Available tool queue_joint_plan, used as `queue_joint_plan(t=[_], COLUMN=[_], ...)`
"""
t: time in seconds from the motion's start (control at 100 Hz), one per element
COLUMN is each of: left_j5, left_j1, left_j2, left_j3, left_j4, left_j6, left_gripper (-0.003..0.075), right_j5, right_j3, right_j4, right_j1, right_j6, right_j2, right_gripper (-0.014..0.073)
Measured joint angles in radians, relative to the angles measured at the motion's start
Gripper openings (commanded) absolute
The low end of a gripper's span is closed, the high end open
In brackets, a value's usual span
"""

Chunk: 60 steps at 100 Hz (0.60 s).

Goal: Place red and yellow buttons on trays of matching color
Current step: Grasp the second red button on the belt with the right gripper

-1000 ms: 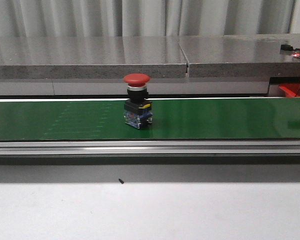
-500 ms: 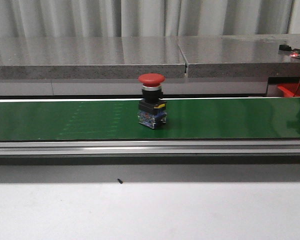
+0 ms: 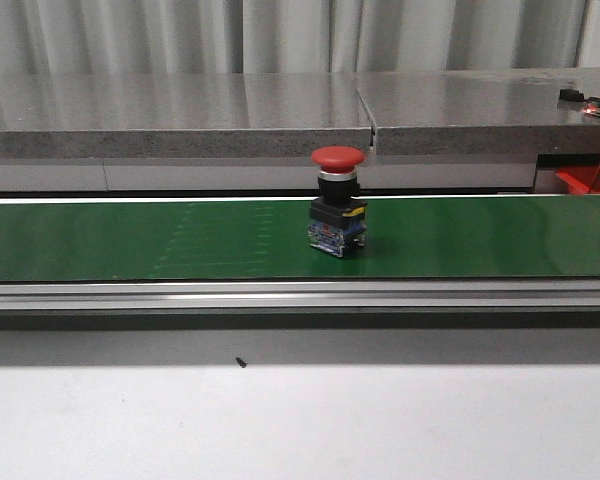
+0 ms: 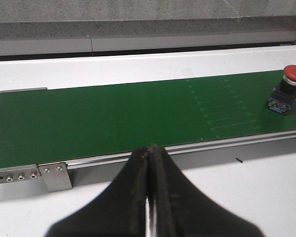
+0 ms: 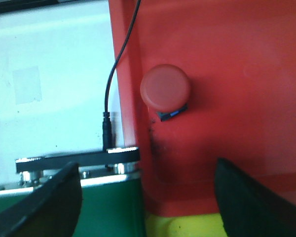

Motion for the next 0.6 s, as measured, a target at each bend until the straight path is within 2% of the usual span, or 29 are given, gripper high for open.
queue_joint_plan(t=[0.39, 0.6], left_j5=[0.000, 0.000], left_j1=[0.000, 0.000], left_j2=[0.000, 0.000], left_j3=[0.000, 0.000], left_j4=[0.000, 0.000], left_j6=[0.000, 0.000], left_gripper=[-0.0019, -0.0019], right_j5=[0.001, 0.016], right_j3=[0.209, 0.286], right_j4=[0.007, 0.009], right_j1=[0.012, 0.115], right_j6=[-0.021, -0.048], right_j2=[-0.280, -0.367], right_gripper=[0.0561, 0.0561])
